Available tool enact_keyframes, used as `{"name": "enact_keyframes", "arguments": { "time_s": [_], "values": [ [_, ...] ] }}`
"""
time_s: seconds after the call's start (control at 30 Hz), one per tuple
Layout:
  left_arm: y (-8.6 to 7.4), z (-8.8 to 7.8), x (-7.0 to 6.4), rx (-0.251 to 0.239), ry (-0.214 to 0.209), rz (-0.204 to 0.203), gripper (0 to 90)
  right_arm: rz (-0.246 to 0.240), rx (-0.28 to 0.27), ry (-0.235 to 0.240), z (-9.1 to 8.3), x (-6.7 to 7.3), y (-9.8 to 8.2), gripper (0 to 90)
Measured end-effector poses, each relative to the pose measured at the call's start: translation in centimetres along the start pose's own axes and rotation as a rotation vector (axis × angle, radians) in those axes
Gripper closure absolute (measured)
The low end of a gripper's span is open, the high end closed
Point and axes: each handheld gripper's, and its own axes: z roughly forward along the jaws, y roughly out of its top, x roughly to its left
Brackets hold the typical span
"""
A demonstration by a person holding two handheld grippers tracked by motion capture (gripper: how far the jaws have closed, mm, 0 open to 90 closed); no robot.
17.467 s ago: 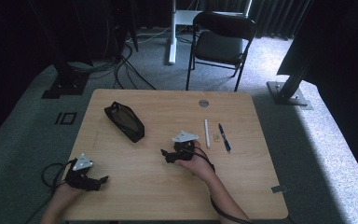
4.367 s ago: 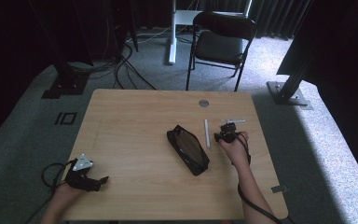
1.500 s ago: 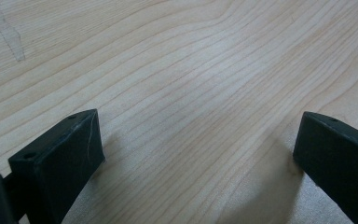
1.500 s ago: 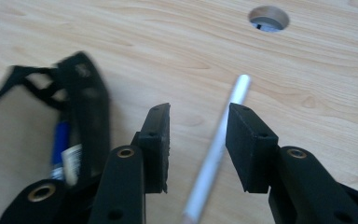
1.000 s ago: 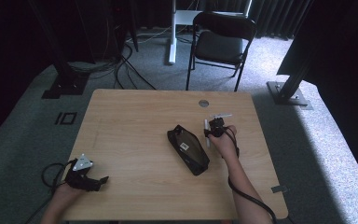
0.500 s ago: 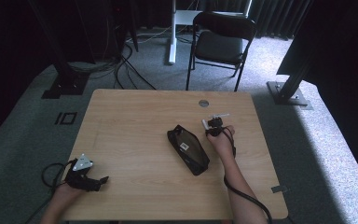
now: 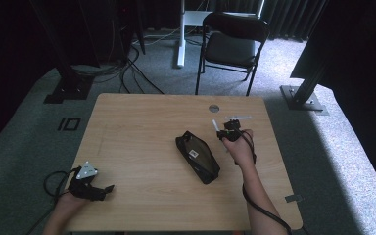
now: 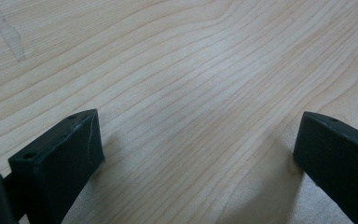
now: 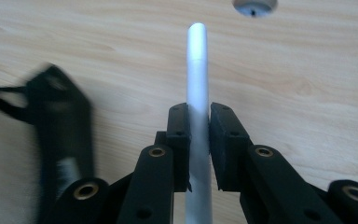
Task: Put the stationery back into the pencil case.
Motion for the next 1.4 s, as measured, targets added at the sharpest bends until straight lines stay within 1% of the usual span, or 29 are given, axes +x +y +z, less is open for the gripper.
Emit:
{"name": "enact_keyframes", "arguments": {
  "time_s": [0.07,0.1,0.13,0.2,0.23,0.3,0.33,0.37,0.4,0.47,0.5,0.53,0.57,0.6,0.63,0.7,0.9,0.93,1.07,1.13,1.27,1.3,1.37,1.4],
  "values": [
    [0.0,0.0,0.0,0.0,0.0,0.0,1.6,-0.004,-0.007,0.033,-0.8,0.5,0.3,78.5],
    [0.0,0.0,0.0,0.0,0.0,0.0,1.6,-0.006,-0.021,0.047,-1.3,0.9,0.4,78.5],
    [0.0,0.0,0.0,0.0,0.0,0.0,1.6,-0.015,-0.025,0.051,-1.6,1.1,0.5,78.5],
    [0.0,0.0,0.0,0.0,0.0,0.0,1.6,-0.02,-0.049,0.082,-2.4,1.9,0.9,78.6],
    [0.0,0.0,0.0,0.0,0.0,0.0,1.6,-0.026,-0.054,0.086,-2.7,2.1,1.0,78.5],
    [0.0,0.0,0.0,0.0,0.0,0.0,1.6,-0.033,-0.066,0.111,-3.2,2.9,1.2,78.6],
    [0.0,0.0,0.0,0.0,0.0,0.0,1.6,-0.046,-0.071,0.114,-3.4,3.3,1.2,78.6],
    [0.0,0.0,0.0,0.0,0.0,0.0,1.6,-0.056,-0.071,0.122,-3.5,3.7,1.2,78.6],
    [0.0,0.0,0.0,0.0,0.0,0.0,1.6,-0.055,-0.076,0.139,-3.7,4.1,1.2,78.6],
    [0.0,0.0,0.0,0.0,0.0,0.0,1.6,-0.077,-0.078,0.147,-3.8,4.9,1.2,78.5],
    [0.0,0.0,0.0,0.0,0.0,0.0,1.6,-0.081,-0.078,0.158,-3.8,5.2,1.2,78.5],
    [0.0,0.0,0.0,0.0,0.0,0.0,1.6,-0.083,-0.078,0.167,-3.8,5.6,1.1,78.5],
    [0.0,0.0,0.0,0.0,0.0,0.0,1.6,-0.083,-0.078,0.167,-3.8,5.6,1.1,78.5],
    [0.0,0.0,0.0,0.0,0.0,0.0,1.6,-0.103,-0.064,0.186,-3.7,6.6,0.9,78.5],
    [0.0,0.0,0.0,0.0,0.0,0.0,1.6,-0.111,-0.063,0.189,-3.5,6.8,0.7,78.6],
    [0.0,0.0,0.0,0.0,0.0,0.0,1.6,-0.12,-0.043,0.199,-3.3,7.3,0.4,78.5],
    [0.0,0.0,0.0,0.0,0.0,0.0,1.6,-0.15,0.006,0.205,-2.3,8.2,-0.7,78.5],
    [0.0,0.0,0.0,0.0,0.0,0.0,1.6,-0.15,0.006,0.205,-2.3,8.2,-0.7,78.5],
    [0.0,0.0,0.0,0.0,0.0,0.0,1.6,-0.14,0.04,0.204,-1.7,8.7,-1.5,78.5],
    [0.0,0.0,0.0,0.0,0.0,0.0,1.6,-0.155,0.058,0.198,-1.4,8.9,-1.8,78.5],
    [0.0,0.0,0.0,0.0,0.0,0.0,1.6,-0.16,0.07,0.183,-1.1,9.0,-2.1,78.5],
    [0.0,0.0,0.0,0.0,0.0,0.0,1.6,-0.169,0.075,0.178,-1.1,9.0,-2.2,78.5],
    [0.0,0.0,0.0,0.0,0.0,0.0,1.6,-0.17,0.074,0.171,-1.1,9.1,-2.3,78.5],
    [0.0,0.0,0.0,0.0,0.0,0.0,1.6,-0.177,0.084,0.164,-1.0,9.2,-2.4,78.5]
  ]
}}
